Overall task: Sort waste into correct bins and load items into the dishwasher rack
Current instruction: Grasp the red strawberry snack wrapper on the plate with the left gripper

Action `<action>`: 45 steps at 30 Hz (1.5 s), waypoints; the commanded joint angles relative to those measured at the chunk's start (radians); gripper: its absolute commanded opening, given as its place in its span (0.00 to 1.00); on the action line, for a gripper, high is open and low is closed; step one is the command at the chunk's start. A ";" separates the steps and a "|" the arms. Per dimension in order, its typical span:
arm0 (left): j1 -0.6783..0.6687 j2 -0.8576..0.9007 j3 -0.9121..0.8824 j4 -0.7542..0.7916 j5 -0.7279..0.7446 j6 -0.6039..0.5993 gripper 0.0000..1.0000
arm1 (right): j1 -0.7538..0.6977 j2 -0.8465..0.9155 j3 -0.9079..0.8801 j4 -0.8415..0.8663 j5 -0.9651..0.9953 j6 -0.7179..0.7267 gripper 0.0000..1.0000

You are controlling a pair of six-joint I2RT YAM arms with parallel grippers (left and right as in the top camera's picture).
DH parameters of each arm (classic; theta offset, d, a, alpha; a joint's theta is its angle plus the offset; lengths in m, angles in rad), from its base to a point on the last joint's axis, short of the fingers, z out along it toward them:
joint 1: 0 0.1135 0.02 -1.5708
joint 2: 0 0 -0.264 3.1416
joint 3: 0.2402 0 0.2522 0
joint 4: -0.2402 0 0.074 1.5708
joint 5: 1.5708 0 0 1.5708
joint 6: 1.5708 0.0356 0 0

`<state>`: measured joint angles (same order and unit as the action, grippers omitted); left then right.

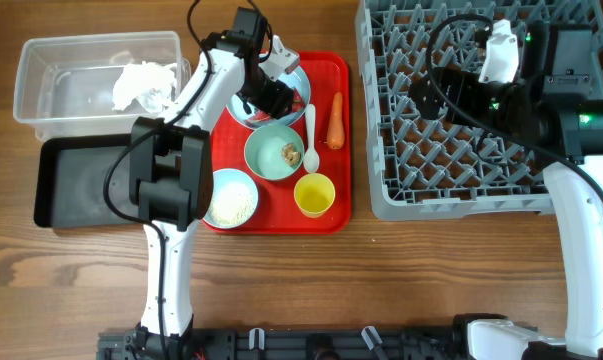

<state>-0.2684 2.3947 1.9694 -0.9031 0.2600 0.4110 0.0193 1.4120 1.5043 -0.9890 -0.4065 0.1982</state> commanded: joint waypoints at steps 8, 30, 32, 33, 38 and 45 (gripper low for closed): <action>-0.003 0.056 -0.008 -0.005 0.019 -0.061 0.04 | 0.006 0.005 0.012 -0.004 0.014 0.013 1.00; -0.055 -0.088 -0.019 -0.060 0.003 -0.019 0.87 | 0.006 0.005 0.012 -0.006 0.014 0.014 1.00; -0.056 -0.072 -0.029 -0.043 -0.016 -0.021 0.87 | 0.006 0.005 0.012 -0.006 0.014 0.014 1.00; -0.055 -0.060 -0.029 -0.032 -0.032 -0.022 0.84 | 0.006 0.005 0.012 -0.006 0.014 0.014 1.00; -0.055 -0.027 -0.031 0.024 -0.066 -0.025 0.80 | 0.006 0.005 0.012 -0.011 0.014 0.014 1.00; -0.055 -0.005 -0.036 0.071 -0.143 -0.025 0.82 | 0.006 0.005 0.012 -0.009 0.014 0.014 1.00</action>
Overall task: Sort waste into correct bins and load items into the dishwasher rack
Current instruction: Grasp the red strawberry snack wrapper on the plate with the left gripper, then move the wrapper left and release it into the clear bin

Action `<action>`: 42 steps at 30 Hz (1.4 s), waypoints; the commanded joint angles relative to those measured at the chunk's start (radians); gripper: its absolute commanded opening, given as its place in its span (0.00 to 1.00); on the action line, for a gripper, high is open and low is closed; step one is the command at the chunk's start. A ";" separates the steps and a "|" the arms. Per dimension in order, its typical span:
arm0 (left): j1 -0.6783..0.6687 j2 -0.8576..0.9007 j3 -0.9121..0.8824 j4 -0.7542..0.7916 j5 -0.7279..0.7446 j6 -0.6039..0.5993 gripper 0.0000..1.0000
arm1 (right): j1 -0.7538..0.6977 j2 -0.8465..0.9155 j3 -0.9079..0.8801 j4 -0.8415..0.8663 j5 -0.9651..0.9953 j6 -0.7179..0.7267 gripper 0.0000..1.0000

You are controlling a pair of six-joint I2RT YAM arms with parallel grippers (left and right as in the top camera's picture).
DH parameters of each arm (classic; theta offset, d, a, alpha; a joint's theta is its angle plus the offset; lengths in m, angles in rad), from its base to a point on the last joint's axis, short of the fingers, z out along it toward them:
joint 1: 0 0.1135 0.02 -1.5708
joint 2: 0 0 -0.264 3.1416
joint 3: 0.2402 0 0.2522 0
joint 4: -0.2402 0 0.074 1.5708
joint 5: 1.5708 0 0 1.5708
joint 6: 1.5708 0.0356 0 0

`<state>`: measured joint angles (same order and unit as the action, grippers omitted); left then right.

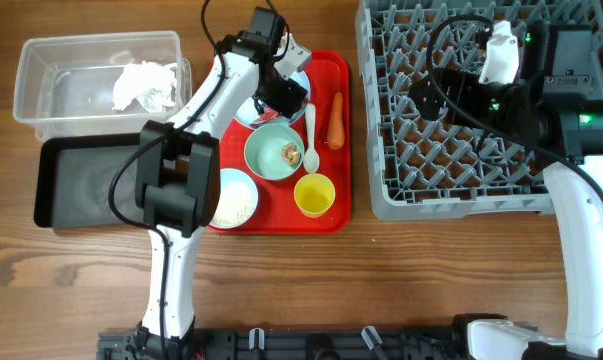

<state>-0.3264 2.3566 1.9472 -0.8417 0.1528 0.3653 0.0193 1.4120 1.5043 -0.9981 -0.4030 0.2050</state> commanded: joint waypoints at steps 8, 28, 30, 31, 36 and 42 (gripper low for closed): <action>0.003 0.078 -0.018 0.016 -0.035 0.021 0.81 | 0.006 0.005 0.012 -0.003 0.010 0.007 1.00; 0.110 -0.161 0.246 -0.154 -0.144 -0.335 0.04 | 0.006 0.005 0.012 0.020 0.010 0.007 1.00; 0.145 -0.212 0.247 -0.151 -0.145 -0.371 0.04 | 0.006 0.005 0.012 0.022 0.010 0.007 1.00; 0.182 -0.232 0.247 -0.154 -0.167 -0.412 0.04 | 0.006 0.005 0.012 0.026 0.010 0.007 1.00; 0.327 -0.210 0.219 -0.188 -0.264 -0.588 0.04 | 0.006 0.005 0.012 0.025 0.011 0.007 1.00; 0.470 -0.124 0.184 -0.192 -0.221 -0.688 0.30 | 0.006 0.005 0.012 0.024 0.010 0.008 1.00</action>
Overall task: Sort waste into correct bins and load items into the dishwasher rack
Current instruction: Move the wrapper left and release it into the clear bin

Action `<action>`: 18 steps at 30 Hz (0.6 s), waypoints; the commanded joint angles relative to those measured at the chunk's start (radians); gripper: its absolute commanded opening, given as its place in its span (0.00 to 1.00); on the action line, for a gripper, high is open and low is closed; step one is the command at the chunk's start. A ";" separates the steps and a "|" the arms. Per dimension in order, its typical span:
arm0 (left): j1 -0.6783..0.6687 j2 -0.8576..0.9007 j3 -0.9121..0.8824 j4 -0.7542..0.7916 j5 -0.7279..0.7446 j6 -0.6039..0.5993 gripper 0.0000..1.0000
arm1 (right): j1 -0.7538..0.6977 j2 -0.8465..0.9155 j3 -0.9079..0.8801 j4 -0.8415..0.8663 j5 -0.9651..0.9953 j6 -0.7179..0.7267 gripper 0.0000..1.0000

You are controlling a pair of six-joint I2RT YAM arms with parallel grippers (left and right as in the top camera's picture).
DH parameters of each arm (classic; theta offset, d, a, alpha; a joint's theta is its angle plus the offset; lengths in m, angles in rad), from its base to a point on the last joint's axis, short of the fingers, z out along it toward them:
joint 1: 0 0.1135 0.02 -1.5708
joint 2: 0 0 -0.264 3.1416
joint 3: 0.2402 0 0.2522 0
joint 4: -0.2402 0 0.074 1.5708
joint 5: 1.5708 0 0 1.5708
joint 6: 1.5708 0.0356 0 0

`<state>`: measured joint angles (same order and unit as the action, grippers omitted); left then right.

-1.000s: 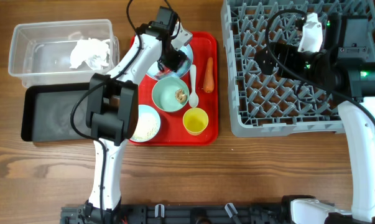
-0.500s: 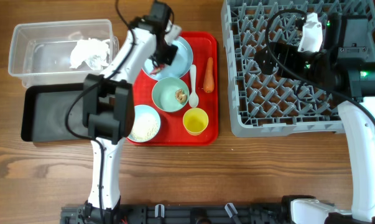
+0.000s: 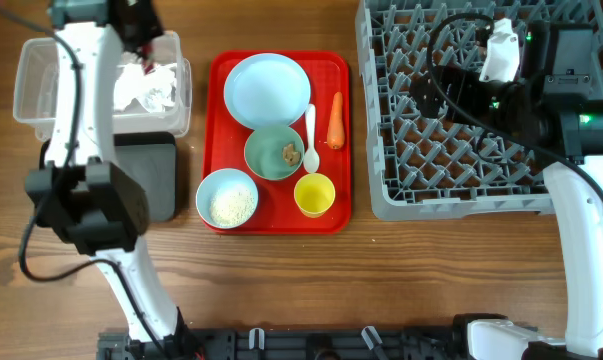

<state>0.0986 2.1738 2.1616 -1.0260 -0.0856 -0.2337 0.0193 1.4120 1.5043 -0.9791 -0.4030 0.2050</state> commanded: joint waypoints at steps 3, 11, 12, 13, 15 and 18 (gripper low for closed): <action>0.068 0.087 -0.034 -0.031 0.084 -0.089 1.00 | 0.006 0.005 0.012 0.006 0.011 0.007 1.00; 0.068 0.019 -0.013 -0.031 0.127 -0.062 1.00 | 0.006 0.005 0.012 0.005 0.011 0.005 1.00; 0.066 -0.009 -0.013 -0.036 0.164 -0.055 1.00 | 0.006 0.005 0.012 0.004 0.011 0.005 1.00; 0.064 -0.034 -0.013 -0.044 0.206 -0.030 1.00 | 0.006 0.005 0.012 0.003 0.011 0.005 1.00; 0.052 -0.100 -0.013 -0.087 0.401 0.100 1.00 | 0.006 0.005 0.012 0.001 0.011 0.005 1.00; 0.017 -0.169 -0.013 -0.179 0.559 0.195 1.00 | 0.006 0.005 0.012 0.002 0.011 0.004 1.00</action>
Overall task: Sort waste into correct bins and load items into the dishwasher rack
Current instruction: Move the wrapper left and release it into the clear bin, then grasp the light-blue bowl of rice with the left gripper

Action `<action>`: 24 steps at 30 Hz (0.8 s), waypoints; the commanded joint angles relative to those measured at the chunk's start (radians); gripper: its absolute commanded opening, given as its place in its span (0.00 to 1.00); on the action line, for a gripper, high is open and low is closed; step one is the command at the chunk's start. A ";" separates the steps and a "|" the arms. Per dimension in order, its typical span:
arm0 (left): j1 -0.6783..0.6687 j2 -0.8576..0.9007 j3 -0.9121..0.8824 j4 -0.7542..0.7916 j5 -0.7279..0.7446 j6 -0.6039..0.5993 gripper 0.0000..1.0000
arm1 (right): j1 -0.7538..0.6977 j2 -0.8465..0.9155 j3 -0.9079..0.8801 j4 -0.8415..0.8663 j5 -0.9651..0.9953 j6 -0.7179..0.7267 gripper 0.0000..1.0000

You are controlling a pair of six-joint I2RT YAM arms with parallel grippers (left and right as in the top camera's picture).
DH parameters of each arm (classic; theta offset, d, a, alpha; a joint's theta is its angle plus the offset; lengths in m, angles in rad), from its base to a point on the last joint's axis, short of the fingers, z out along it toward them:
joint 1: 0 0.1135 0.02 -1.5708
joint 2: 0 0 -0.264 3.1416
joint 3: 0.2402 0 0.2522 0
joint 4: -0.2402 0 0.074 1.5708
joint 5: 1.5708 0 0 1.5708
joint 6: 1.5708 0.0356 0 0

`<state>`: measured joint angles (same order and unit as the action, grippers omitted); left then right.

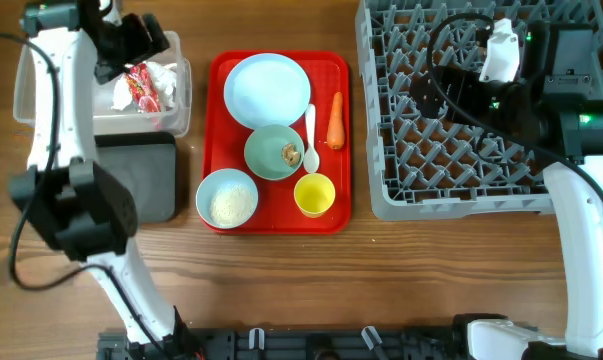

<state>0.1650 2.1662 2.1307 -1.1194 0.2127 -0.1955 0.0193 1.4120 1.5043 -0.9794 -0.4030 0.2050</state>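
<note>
My left gripper (133, 42) hovers over the clear plastic bin (41, 100) at the far left and looks open. A red wrapper (141, 88) lies in that bin on crumpled white tissue (163, 82), apart from the fingers. The red tray (336, 215) holds a bare light-blue plate (266, 88), a bowl with a food scrap (274, 152), a white spoon (310, 125), a carrot (335, 120), a yellow cup (314, 194) and a bowl of white grains (228, 200). My right gripper (428, 98) hangs over the grey dishwasher rack (461, 195); its jaws are too dark to read.
A black bin (146, 185) sits in front of the clear one, partly under my left arm. The rack fills the right side of the table. Bare wood runs along the front edge.
The red wrapper was just below my left gripper at the bin's far side. Now it lies lower in the bin on the tissue, clear of the gripper. The right arm has not moved.
My left gripper was down on the light-blue plate on the tray, and stayed there at the second moment. Then it was over the clear bin with a red wrapper, the plate left bare. Now the wrapper rests in the bin.
</note>
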 commanded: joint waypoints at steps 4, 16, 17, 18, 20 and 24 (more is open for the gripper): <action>-0.138 -0.184 0.018 -0.233 0.262 0.252 1.00 | 0.006 0.005 0.012 0.002 0.014 0.004 1.00; -0.511 -0.182 -0.043 -0.424 -0.045 0.237 0.90 | 0.006 0.005 0.012 -0.017 0.022 0.005 1.00; -0.523 -0.182 -0.055 -0.427 -0.047 0.199 0.89 | 0.006 0.005 0.012 -0.020 0.022 0.005 1.00; -0.534 -0.182 -0.072 -0.428 -0.048 0.152 0.88 | 0.006 0.005 0.012 -0.021 0.022 0.005 1.00; -0.550 -0.182 -0.116 -0.418 -0.052 0.072 0.88 | 0.006 0.005 0.012 -0.021 0.022 0.005 1.00; -0.575 -0.185 -0.266 -0.402 -0.206 -0.121 0.85 | 0.006 0.005 0.012 -0.023 0.022 0.004 1.00</action>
<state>-0.3958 1.9739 1.9697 -1.5253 0.1513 -0.1253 0.0193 1.4120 1.5043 -0.9993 -0.3954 0.2050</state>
